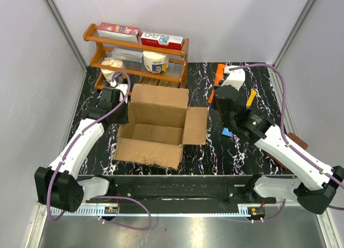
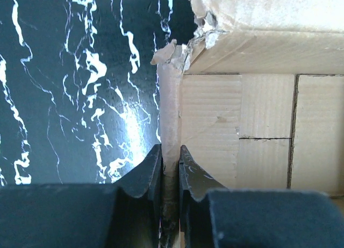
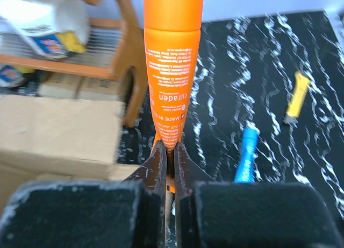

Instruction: Unpack the express box

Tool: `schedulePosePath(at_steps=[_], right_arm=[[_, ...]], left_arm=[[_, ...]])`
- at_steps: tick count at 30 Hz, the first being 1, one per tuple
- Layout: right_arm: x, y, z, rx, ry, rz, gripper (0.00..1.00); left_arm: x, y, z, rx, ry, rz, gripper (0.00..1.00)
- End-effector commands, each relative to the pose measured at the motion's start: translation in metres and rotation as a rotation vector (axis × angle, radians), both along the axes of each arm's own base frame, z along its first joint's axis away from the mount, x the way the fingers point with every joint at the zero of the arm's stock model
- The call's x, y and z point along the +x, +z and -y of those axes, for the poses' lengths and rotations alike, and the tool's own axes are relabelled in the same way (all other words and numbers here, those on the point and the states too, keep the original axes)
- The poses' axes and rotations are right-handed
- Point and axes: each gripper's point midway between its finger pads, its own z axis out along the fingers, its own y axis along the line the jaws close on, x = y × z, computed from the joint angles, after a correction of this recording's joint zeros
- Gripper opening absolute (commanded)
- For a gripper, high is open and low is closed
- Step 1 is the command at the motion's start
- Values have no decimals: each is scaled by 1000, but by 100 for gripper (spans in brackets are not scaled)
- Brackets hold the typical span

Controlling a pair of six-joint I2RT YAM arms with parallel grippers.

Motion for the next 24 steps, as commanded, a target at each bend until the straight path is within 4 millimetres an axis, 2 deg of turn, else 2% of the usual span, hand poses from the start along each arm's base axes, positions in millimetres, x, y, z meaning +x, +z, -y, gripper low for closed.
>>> schedulePosePath(at_steps=[1,2,3,5,6,7,9,11,12,14,15,20,21,22,24], right_arm=[[1,-40,34,57,-144,-63,8],[3,-53,41,64,-164,-85,8],[1,-79,46,50,-172,-132,8],[2,-105,51,101,-189,-191,8],[0,-125,57,96,-204,-228,8],[-1,-135,55,123,-196,-254,8],[2,-158,64,120,-224,-287,8],[3,-173,65,124,-210,-324,8],[6,-187,67,120,-216,-348,7],[9,-200,63,120,-185,-381,7],[12,-211,61,117,-184,-398,6],[28,-242,50,107,-156,-468,6],[33,-252,48,91,-160,-493,6],[36,-256,50,82,-170,-503,5],[43,-268,51,65,-187,-533,5]], left_arm=[[0,10,8,-107,19,-16,9],[0,7,8,-110,19,-26,10],[0,6,8,-114,21,-30,11],[0,4,8,-116,26,-42,14],[0,3,8,-119,27,-47,15],[0,3,8,-119,27,-47,16],[1,6,9,-125,25,-41,21],[2,14,12,-139,8,-23,25],[3,18,14,-149,0,-13,31],[4,33,20,-180,-25,19,38],[6,38,20,-187,-25,33,44],[8,68,22,-215,-23,115,62],[9,72,21,-214,-21,127,67],[9,75,20,-210,-15,136,79],[8,83,16,-204,-2,163,86]])
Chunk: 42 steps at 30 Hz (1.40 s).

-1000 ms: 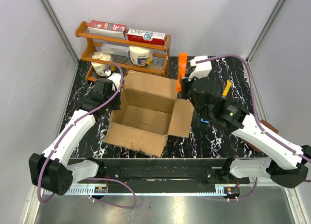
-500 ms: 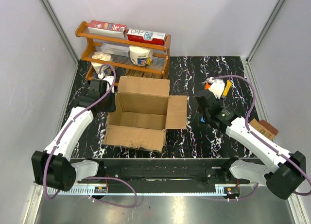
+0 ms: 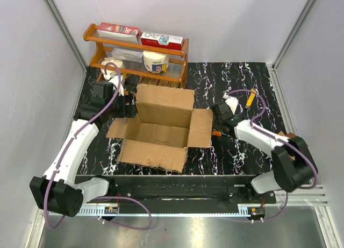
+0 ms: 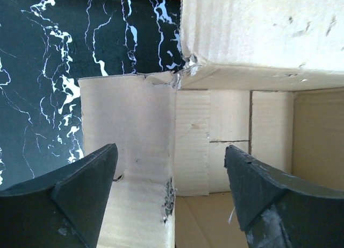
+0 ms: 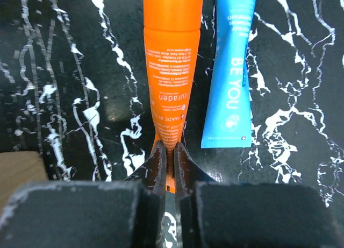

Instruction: Unpack the express box

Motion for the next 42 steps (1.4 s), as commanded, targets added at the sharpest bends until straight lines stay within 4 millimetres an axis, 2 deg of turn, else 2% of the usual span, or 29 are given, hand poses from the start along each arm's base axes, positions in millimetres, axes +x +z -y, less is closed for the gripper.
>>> schedulePosePath(at_steps=[1,3,7,11,14,16,17,23,24,26,27,29,30,32,33,35,36,40,42], right_arm=[[33,3,-9,33,-20,40,5],[38,-6,-7,22,-33,20,6],[42,-11,-11,21,-6,-5,15],[44,-4,-13,25,4,5,47],[41,5,-3,-4,-30,-1,52],[43,20,2,-11,-68,23,55],[36,21,7,-27,-79,-4,56],[18,74,29,-23,-153,86,64],[15,91,33,-12,-164,124,66],[7,108,47,-42,-205,155,68],[5,127,52,-32,-224,200,69],[-4,144,66,-66,-258,221,81],[-8,167,70,-47,-272,267,88],[-19,182,78,-51,-280,284,100],[-26,200,80,-24,-277,327,100],[-35,215,84,-10,-259,357,100],[-44,231,89,7,-256,402,100],[-72,269,117,-29,-297,505,100],[-87,291,130,-23,-327,566,100]], left_arm=[[7,44,-3,-25,29,134,90],[5,52,-7,-18,45,161,92],[2,70,-14,-10,76,215,95],[1,86,-15,-20,81,263,96],[1,97,-15,-27,86,289,97],[2,106,-13,-37,74,314,97],[2,109,-12,-41,64,324,97],[-6,130,5,-157,8,423,98],[-6,132,3,-168,28,427,99],[-9,135,4,-193,46,425,99],[-10,137,5,-201,41,425,99],[-14,134,4,-198,43,415,99],[-15,130,0,-191,64,406,99],[-19,129,-11,-186,139,415,99],[-22,123,-12,-183,143,406,99],[-29,128,-16,-200,164,434,99],[-32,126,-17,-201,172,434,99],[-49,122,-58,-146,402,437,99],[-56,120,-65,-142,441,440,99]])
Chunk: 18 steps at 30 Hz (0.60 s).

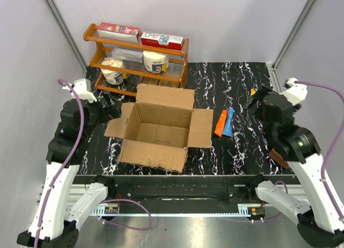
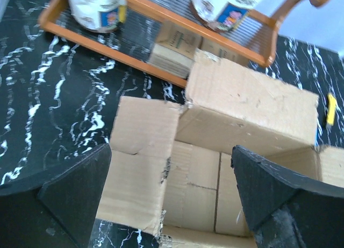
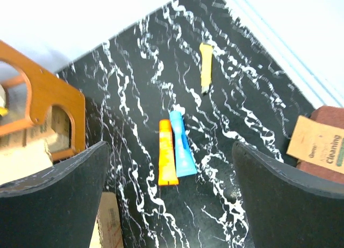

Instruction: Unpack the express box

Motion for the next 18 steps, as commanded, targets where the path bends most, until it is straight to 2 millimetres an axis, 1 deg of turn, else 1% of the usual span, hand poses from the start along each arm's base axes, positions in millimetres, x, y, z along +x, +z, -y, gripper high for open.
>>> schedulePosePath(at_steps=[1,2,3,5,7,14,18], right_arm=[[-35,46,45,-65,-128,108,100],[-44,57,52,-54,-146,145,100],[-49,64,59,-57,-173,167,100],[-57,71,66,-81,-183,187,100],[-60,72,72,-121,-192,179,100],[-57,76,71,-154,-187,173,100],[-56,79,71,-156,-187,186,100]], left_arm=[[-15,8,-36,-26,212,45,99],[-17,9,-37,-27,215,53,99],[-19,10,-37,-30,217,59,99],[-23,14,-38,-31,213,73,99],[-26,19,-39,-21,210,80,99],[-34,30,-46,0,231,87,99],[-34,30,-46,4,230,79,99]])
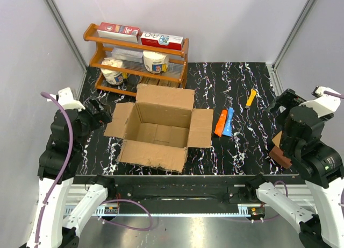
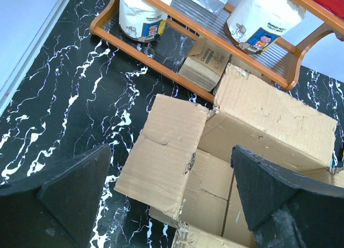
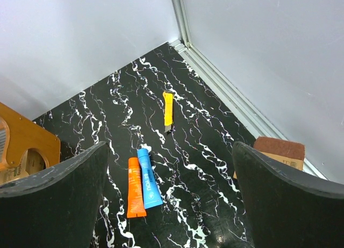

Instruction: Unpack the express box

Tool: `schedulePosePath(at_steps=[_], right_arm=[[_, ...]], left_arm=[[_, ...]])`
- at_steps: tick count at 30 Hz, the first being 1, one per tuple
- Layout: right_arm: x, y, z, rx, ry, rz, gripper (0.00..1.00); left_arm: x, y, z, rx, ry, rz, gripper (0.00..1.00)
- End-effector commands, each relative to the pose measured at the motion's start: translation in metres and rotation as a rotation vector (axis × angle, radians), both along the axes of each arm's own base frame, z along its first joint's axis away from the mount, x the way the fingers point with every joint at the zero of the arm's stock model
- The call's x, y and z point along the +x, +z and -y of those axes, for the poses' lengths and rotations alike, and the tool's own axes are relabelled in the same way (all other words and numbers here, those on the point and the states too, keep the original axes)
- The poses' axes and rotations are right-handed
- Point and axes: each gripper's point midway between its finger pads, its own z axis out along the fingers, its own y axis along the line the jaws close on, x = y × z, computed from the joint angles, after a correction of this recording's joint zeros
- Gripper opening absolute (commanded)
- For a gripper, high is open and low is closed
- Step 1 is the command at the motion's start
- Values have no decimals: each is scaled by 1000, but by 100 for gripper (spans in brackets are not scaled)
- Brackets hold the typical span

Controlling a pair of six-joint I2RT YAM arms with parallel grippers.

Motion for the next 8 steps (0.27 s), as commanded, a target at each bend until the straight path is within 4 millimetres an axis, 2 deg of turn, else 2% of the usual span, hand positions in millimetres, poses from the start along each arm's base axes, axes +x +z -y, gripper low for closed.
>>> schedulePosePath(at_steps=[1,8], right_arm=[[1,11,6,-23,-32,25,100],[10,12,-7,-37,39,-5,100]], left_arm=[[-2,20,-6,6,27,48,99],[1,22,-1,4,2,40,99]])
